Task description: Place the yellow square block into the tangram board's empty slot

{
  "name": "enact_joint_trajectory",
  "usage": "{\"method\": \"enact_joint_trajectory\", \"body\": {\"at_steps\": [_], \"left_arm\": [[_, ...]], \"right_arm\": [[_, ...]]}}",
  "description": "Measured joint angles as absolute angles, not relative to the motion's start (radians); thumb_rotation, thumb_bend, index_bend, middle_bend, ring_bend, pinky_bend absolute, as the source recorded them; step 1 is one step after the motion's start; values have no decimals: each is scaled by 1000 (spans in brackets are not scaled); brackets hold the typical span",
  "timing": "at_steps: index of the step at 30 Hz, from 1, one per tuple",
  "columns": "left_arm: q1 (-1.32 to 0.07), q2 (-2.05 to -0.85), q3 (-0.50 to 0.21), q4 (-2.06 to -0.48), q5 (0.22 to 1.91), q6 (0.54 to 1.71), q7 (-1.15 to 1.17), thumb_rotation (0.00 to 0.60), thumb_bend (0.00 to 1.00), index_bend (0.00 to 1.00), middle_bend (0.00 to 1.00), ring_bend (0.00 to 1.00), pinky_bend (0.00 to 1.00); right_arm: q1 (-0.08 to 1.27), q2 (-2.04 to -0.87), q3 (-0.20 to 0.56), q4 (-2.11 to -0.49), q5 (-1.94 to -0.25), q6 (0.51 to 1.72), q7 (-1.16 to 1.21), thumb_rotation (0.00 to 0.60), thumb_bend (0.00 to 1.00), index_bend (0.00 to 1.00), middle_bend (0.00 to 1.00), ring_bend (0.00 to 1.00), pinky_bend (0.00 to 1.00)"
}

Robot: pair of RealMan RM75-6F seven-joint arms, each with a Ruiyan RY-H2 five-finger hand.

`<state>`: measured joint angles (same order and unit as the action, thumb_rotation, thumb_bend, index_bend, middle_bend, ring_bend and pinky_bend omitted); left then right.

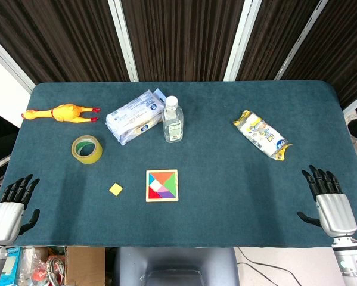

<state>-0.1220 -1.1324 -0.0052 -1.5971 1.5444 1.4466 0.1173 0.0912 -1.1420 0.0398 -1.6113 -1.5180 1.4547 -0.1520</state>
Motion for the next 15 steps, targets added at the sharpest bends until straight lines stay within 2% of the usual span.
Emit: {"method": "enact_joint_trajectory", "body": {"at_steps": [6, 7, 8, 9, 10, 12, 13, 14, 15], "left_arm": [[-140, -1138, -3, -1594, 1551, 1416, 120, 600, 427, 0, 3, 3, 132], [-144, -1140, -3, -1593, 1558, 1414, 120, 600, 427, 0, 37, 43, 158], [-150, -1144, -3, -1590, 1567, 1413, 121, 600, 426, 0, 142, 178, 255], [-158, -1153, -4, -1583, 1583, 1414, 121, 600, 426, 0, 297, 362, 401], [-165, -1162, -7, -1575, 1597, 1416, 121, 600, 425, 0, 515, 606, 604], [-191, -1189, -9, -1547, 1627, 1411, 111, 600, 424, 13, 758, 847, 820], [-201, -1197, -9, -1531, 1637, 1404, 101, 600, 424, 46, 904, 956, 935], [-211, -1204, -9, -1515, 1647, 1396, 90, 600, 424, 85, 971, 996, 984], [-228, -1215, -10, -1493, 1661, 1383, 80, 600, 424, 124, 994, 1000, 999]], "right_arm": [[86, -1137, 37, -1611, -1525, 1465, -144, 600, 98, 0, 0, 0, 0], [84, -1136, 36, -1611, -1527, 1469, -140, 600, 99, 0, 0, 0, 0], [83, -1134, 36, -1611, -1530, 1473, -135, 600, 99, 0, 0, 0, 0], [80, -1131, 35, -1611, -1532, 1477, -128, 600, 99, 0, 0, 0, 0], [79, -1129, 35, -1610, -1534, 1479, -122, 600, 99, 0, 0, 0, 0], [77, -1126, 37, -1610, -1535, 1484, -113, 600, 99, 0, 0, 0, 0], [78, -1126, 38, -1610, -1535, 1484, -111, 600, 99, 0, 0, 0, 0], [79, -1126, 39, -1610, -1534, 1482, -111, 600, 99, 0, 0, 0, 0], [81, -1127, 40, -1610, -1533, 1478, -112, 600, 98, 0, 0, 0, 0]]}}
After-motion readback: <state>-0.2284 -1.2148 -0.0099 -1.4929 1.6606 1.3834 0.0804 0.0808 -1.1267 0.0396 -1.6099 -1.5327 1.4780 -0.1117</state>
